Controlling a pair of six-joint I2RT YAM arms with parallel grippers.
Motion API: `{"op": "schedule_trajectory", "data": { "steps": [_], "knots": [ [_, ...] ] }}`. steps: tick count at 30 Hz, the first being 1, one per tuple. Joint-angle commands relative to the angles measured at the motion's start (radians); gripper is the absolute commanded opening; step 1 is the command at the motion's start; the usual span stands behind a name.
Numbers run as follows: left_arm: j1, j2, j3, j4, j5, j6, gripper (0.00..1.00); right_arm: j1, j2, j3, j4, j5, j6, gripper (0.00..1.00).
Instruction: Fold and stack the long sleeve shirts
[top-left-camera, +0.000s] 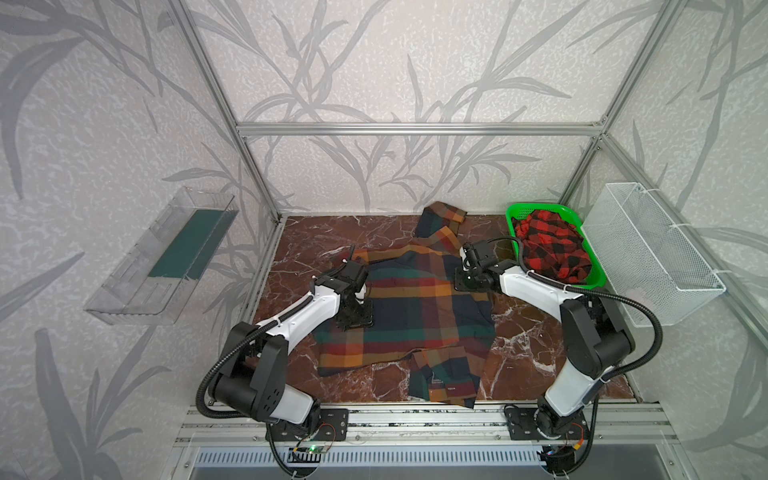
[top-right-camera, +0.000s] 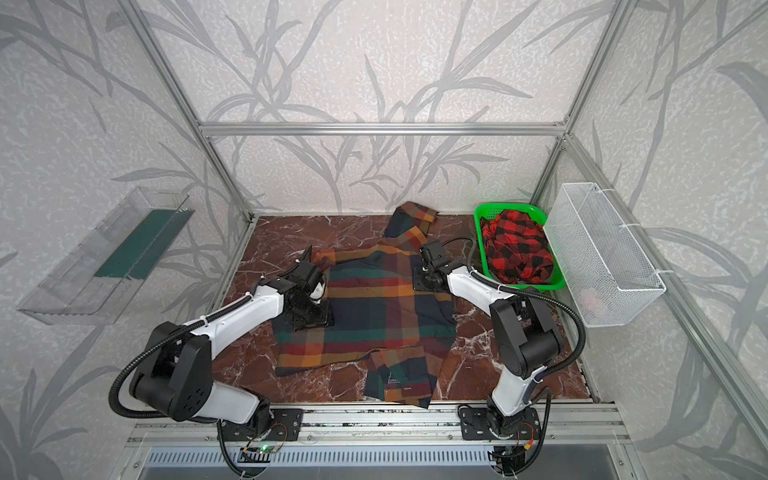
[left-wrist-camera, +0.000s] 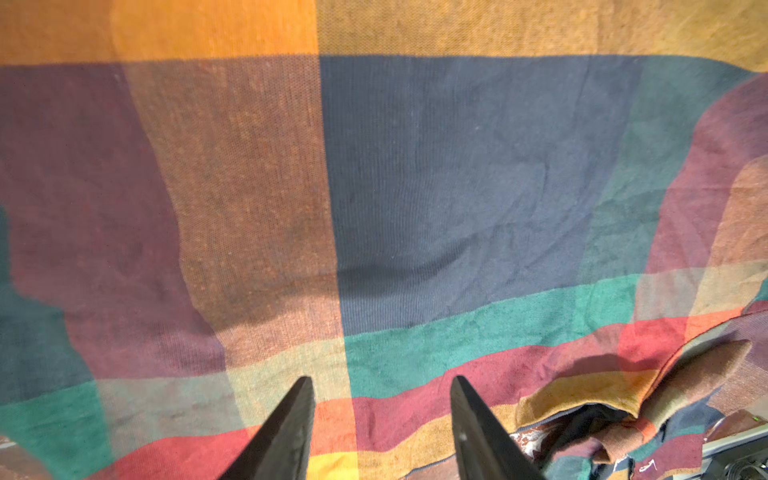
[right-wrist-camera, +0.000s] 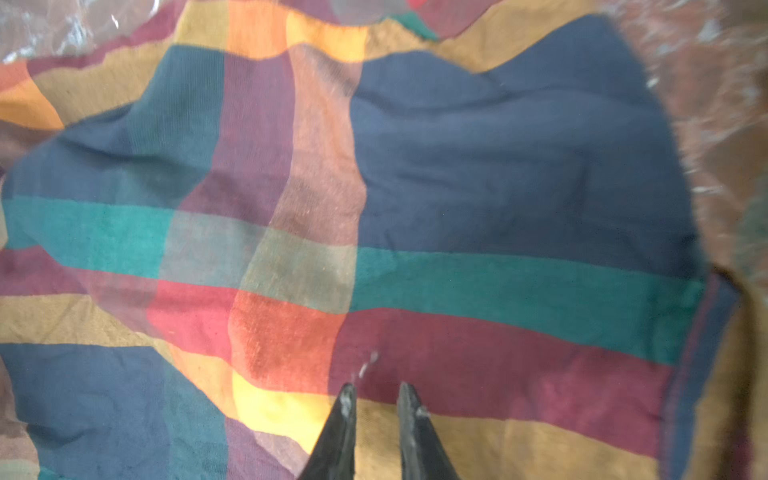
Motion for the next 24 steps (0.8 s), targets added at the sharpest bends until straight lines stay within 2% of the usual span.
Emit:
{"op": "schedule_trajectory", "data": {
  "steps": [1, 4, 8, 10, 15, 19, 22, 24],
  "knots": [
    [0.004, -0.052, -0.015, -0.018, -0.012, -0.005, 0.55, -0.006, 0.054, -0.054, 0.029, -0.013, 0.034, 0.21],
    [0.015, -0.066, -0.011, -0.028, -0.020, -0.003, 0.55, -0.015, 0.086, -0.080, 0.041, -0.037, 0.061, 0.21],
    [0.033, -0.090, -0.004, -0.031, -0.021, -0.002, 0.55, -0.086, 0.092, -0.177, 0.127, -0.125, 0.146, 0.23],
    [0.044, -0.108, -0.004, -0.024, -0.020, -0.006, 0.56, -0.103, 0.078, -0.211, 0.121, -0.104, 0.148, 0.23],
    [0.065, -0.142, -0.014, -0.004, -0.024, -0.026, 0.56, -0.167, -0.023, -0.345, 0.148, -0.086, 0.178, 0.24],
    [0.088, -0.141, 0.001, 0.004, -0.036, -0.040, 0.57, -0.170, -0.127, -0.394, 0.101, -0.080, 0.148, 0.26],
    [0.102, -0.133, 0.026, 0.048, -0.064, -0.066, 0.58, -0.163, -0.215, -0.427, 0.078, -0.110, 0.133, 0.31],
    [0.107, -0.108, 0.061, 0.072, -0.084, -0.081, 0.60, -0.144, -0.271, -0.415, 0.017, -0.080, 0.097, 0.36]
  ]
}}
